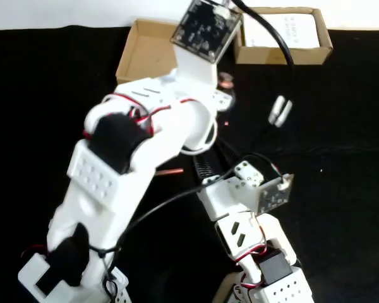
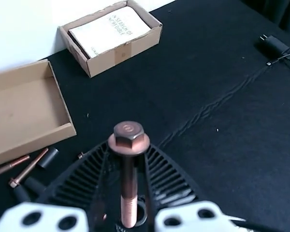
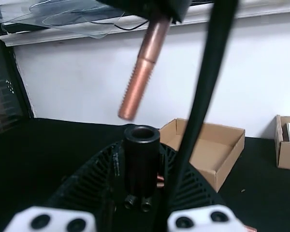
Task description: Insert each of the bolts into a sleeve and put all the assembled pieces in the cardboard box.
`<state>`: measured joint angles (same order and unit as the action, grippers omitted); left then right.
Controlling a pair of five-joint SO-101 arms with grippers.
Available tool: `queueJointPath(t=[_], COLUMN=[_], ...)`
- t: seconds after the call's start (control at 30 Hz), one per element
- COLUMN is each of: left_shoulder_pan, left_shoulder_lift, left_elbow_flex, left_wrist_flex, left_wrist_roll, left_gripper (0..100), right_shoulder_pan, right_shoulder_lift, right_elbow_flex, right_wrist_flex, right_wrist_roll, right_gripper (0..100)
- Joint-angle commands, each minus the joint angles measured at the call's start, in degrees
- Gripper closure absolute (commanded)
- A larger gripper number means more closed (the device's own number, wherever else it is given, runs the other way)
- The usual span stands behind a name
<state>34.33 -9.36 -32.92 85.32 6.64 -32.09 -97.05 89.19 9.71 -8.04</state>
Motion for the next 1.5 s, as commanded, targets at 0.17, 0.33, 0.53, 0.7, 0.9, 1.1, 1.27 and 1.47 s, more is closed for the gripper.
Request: queueJointPath(t=[0.17, 0.33, 0.53, 0.7, 0.9, 1.1, 1.27, 1.47], left_shoulder_pan=[0.8, 0.8, 0.8, 0.8, 0.5, 0.8, 0.7, 0.9], left_shoulder_lift=[0.0, 0.0, 1.3, 4.4, 5.1, 5.1, 4.7, 4.4], left_elbow_flex=[-0.3, -0.3, -0.2, -0.5, -0.6, -0.3, -0.7, -0.7], left_wrist_flex=[-0.6, -0.8, -0.7, -0.9, -1.1, -0.6, 3.3, 8.2], left_wrist_roll=[0.0, 0.0, 0.0, 0.0, 0.0, 0.0, 0.0, -0.1], left_gripper=[99, 99, 99, 99, 99, 99, 99, 99], right_shoulder_pan=[-0.2, -0.1, -0.1, -0.1, -0.1, -0.1, -0.1, -0.1], right_shoulder_lift=[-1.1, -1.1, -1.1, -1.1, -1.1, -1.1, -1.1, -1.1], right_elbow_flex=[-3.6, -3.6, -3.4, -3.4, -3.4, -3.3, -3.3, -3.2], right_wrist_flex=[0.0, 0.0, 0.0, 0.0, 0.0, 0.0, 0.0, 0.0], right_wrist_roll=[-0.4, -0.4, -0.4, -0.4, -0.4, -0.4, -0.4, -0.4], right_gripper=[97.6, 97.6, 97.6, 97.6, 97.6, 97.6, 97.6, 97.6])
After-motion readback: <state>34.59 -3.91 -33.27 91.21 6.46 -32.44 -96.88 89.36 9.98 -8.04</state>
